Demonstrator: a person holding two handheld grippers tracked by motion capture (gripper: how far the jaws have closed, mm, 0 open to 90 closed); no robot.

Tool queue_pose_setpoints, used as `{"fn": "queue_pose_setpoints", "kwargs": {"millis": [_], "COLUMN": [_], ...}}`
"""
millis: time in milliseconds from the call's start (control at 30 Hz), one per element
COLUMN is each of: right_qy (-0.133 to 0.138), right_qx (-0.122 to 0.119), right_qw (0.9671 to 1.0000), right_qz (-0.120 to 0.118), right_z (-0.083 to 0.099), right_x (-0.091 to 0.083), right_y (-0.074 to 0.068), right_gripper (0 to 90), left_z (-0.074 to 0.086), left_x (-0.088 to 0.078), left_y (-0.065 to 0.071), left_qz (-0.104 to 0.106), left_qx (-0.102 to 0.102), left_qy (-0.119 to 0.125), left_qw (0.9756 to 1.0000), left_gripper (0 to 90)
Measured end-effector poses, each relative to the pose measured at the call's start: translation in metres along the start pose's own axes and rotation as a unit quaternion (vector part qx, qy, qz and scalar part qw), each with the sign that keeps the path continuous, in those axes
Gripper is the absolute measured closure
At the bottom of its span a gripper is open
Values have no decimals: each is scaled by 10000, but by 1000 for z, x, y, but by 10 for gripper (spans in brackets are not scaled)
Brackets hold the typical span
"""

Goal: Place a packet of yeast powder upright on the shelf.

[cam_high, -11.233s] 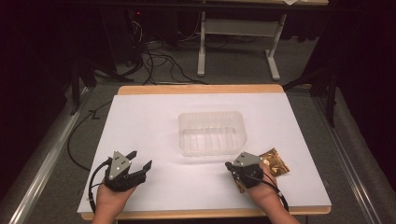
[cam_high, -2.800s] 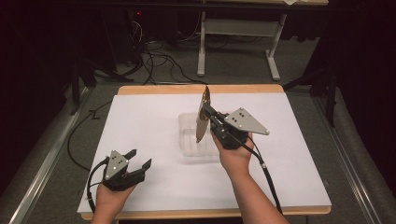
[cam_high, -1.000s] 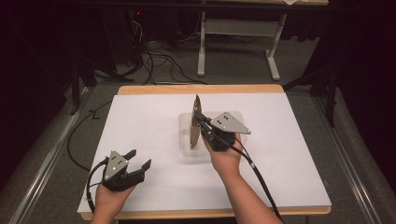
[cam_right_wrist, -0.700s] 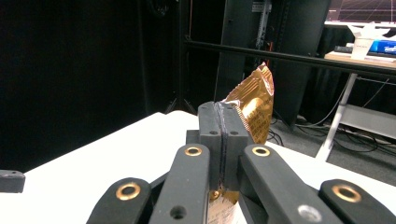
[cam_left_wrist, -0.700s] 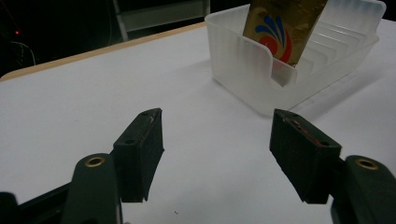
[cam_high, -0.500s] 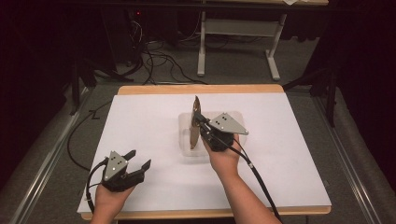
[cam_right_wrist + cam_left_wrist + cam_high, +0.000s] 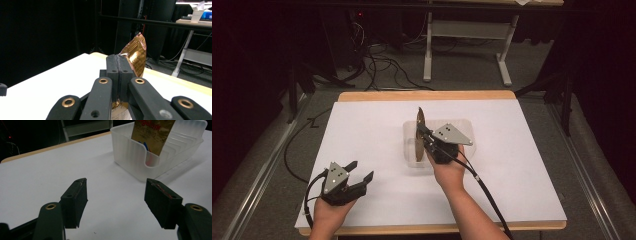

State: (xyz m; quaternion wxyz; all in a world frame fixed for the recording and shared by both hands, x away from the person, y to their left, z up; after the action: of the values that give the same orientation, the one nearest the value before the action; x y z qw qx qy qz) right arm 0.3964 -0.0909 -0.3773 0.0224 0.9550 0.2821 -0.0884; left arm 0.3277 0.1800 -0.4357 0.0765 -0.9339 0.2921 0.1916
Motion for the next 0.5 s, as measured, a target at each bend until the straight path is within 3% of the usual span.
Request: {"fn": "queue_pose_setpoints", "kwargs": {"millis": [500], "right_qy": [-81], "right_qx": [66], "right_qw": [9999], "right_qz": [4], "right_z": [9], "right_x": [8], "right_y": [4], "right_gripper": [899], "left_z": [0], "left_x": [-1], "left_y": [-1], "left_qz": [2], "left_qx": [-19], "left_qy": [-1], "left_qw": [10000], "left_gripper": [354]}}
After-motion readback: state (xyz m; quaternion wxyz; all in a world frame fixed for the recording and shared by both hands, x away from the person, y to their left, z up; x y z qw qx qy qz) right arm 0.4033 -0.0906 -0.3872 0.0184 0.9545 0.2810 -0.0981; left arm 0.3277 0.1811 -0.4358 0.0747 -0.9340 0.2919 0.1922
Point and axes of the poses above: each handheld gripper's, and its own axes: x roughly forward along the jaws, z roughly out of its underside, y roughly to its right, the point moved 3 cm from there along x, roughly forward along the jaws, and after that the axes turned 1 degree about y, right-handed, at the moved point
